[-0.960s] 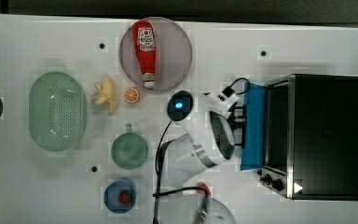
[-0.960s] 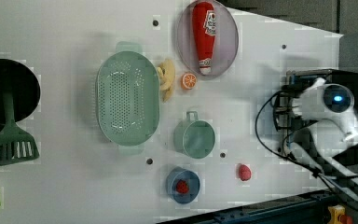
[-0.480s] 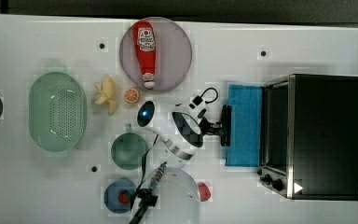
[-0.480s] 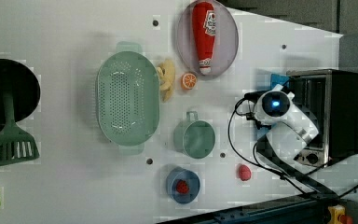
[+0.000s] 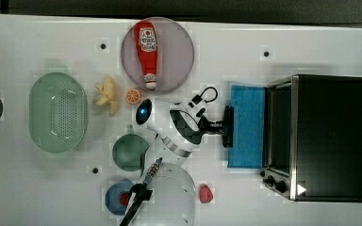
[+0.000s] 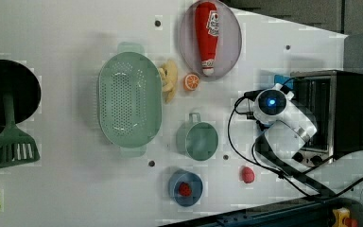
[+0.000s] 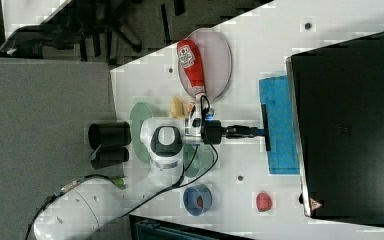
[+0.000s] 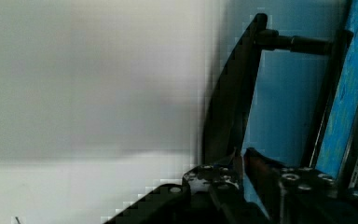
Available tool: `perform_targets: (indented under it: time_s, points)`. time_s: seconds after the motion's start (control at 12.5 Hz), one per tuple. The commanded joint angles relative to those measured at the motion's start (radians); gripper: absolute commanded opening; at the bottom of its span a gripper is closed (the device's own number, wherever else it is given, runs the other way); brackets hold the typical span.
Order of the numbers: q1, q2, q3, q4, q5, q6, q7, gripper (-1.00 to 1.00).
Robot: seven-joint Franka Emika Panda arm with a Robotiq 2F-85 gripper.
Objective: Flap open oven.
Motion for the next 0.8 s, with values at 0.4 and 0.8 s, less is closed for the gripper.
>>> perform_targets:
  time_s: [0.4,0.8]
  points:
    - [-0.012,-0.211,-0.018,0.014,0.224,0.071,0.053,-0.65]
    - [-0.027,-0.427,-0.021,0.016,0.555,0.015,0.053,-0.65]
